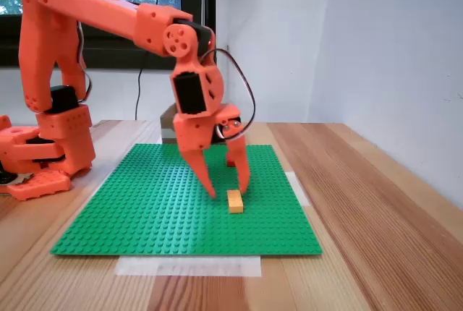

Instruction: Pick the yellow lego block and put it in the box.

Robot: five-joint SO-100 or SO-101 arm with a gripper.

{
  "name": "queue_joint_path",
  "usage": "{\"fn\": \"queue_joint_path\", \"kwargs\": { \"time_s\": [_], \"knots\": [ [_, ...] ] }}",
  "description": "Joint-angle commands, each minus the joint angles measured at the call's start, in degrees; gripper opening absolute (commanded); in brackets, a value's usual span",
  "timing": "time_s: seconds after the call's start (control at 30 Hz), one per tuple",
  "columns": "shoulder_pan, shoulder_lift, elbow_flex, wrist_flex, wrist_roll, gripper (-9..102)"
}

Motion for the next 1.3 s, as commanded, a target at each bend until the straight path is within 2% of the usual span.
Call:
{"fn": "queue_joint_path", "kwargs": {
  "time_s": [0.0, 1.27],
  "knots": [
    [0.44, -0.35, -2.81, -0.53, 0.7, 20],
    [1.23, -6.33, -6.33, -2.11, 0.53, 20]
  ]
}}
